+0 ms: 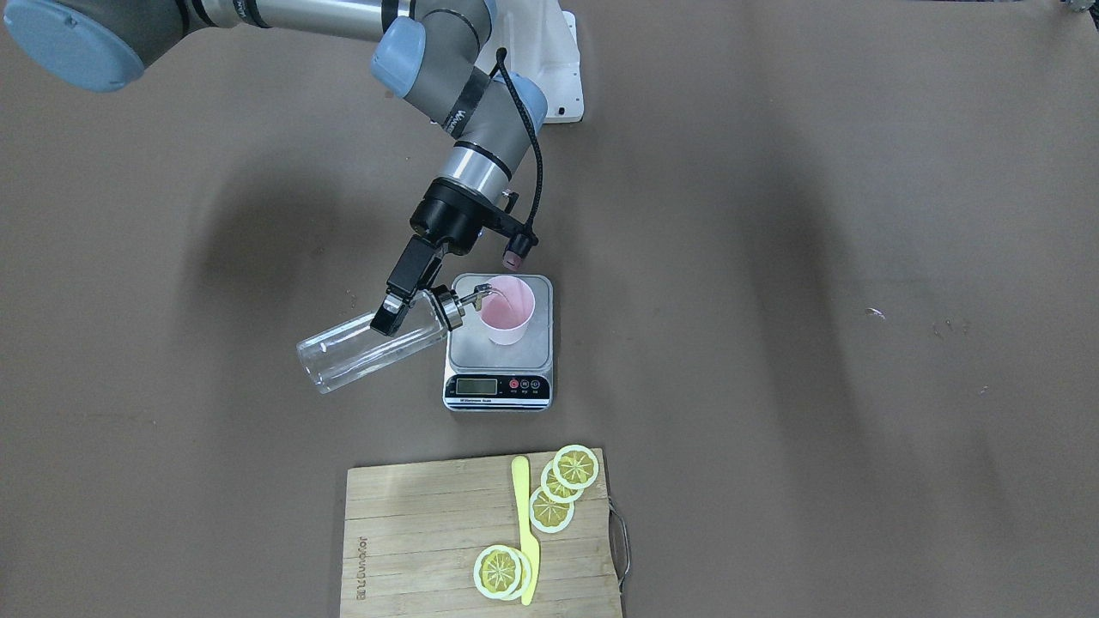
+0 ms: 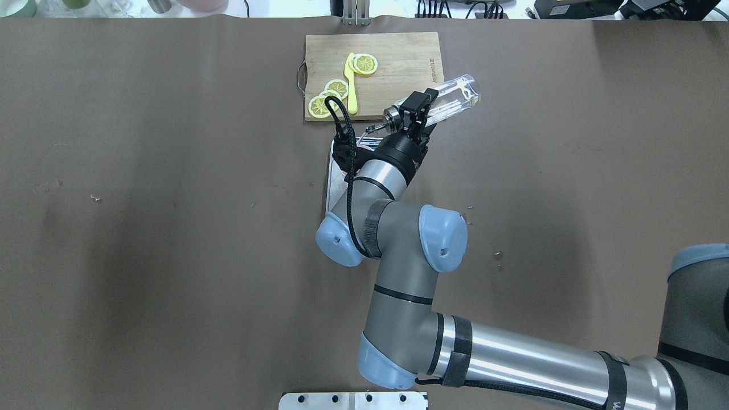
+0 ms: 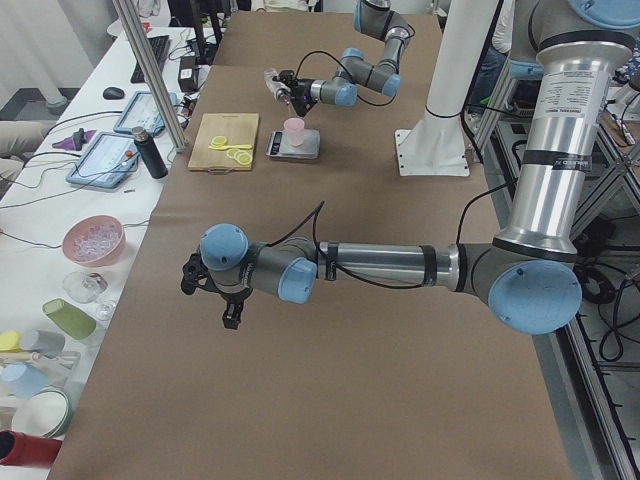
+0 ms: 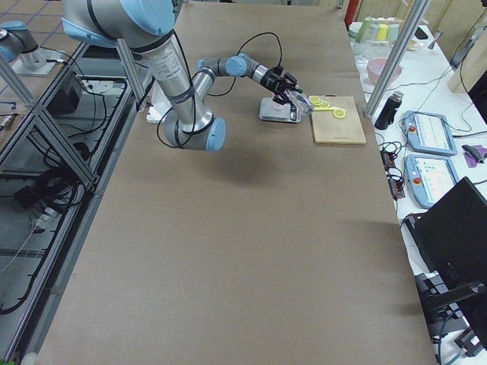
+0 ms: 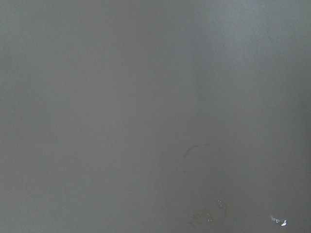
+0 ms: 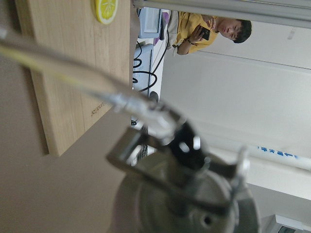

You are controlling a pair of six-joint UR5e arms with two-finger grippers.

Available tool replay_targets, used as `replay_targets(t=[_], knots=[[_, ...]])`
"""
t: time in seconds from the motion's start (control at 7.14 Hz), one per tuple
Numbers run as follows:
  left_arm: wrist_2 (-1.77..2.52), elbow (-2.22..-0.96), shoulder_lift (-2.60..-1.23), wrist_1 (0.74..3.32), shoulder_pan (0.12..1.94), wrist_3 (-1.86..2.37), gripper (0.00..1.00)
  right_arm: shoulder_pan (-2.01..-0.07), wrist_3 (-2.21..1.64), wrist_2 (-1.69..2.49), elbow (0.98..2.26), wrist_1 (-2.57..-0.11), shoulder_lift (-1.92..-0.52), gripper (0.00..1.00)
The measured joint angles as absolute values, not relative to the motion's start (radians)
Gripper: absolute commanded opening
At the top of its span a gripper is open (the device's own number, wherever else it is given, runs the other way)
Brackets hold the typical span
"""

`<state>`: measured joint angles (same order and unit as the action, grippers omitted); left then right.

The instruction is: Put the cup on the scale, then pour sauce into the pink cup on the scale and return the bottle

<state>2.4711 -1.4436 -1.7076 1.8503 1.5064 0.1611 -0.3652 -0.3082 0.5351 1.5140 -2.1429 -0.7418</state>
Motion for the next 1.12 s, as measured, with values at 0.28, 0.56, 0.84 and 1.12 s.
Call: replay_targets(t=[0.28, 0.56, 0.84, 1.12], knots=[[2.471, -1.444, -1.711, 1.854, 1.507, 0.161, 0.97, -0.365, -0.389, 0.596, 1.533, -2.135, -0.746, 0.0], [2.471, -1.446, -1.716, 1.86, 1.51, 0.162, 0.97, -0.366, -0.414, 0.678, 1.614, -2.132, -0.768, 0.0], [2.471, -1.451, -1.72, 1.866, 1.521, 0.163, 0.97, -0.378, -0.421, 0.794, 1.708, -2.079, -0.812, 0.0], [2.471, -1.454, -1.721, 1.883, 1.54, 0.159, 0.97, -0.452, -0.424, 1.016, 1.738, -1.864, -0.9, 0.0]])
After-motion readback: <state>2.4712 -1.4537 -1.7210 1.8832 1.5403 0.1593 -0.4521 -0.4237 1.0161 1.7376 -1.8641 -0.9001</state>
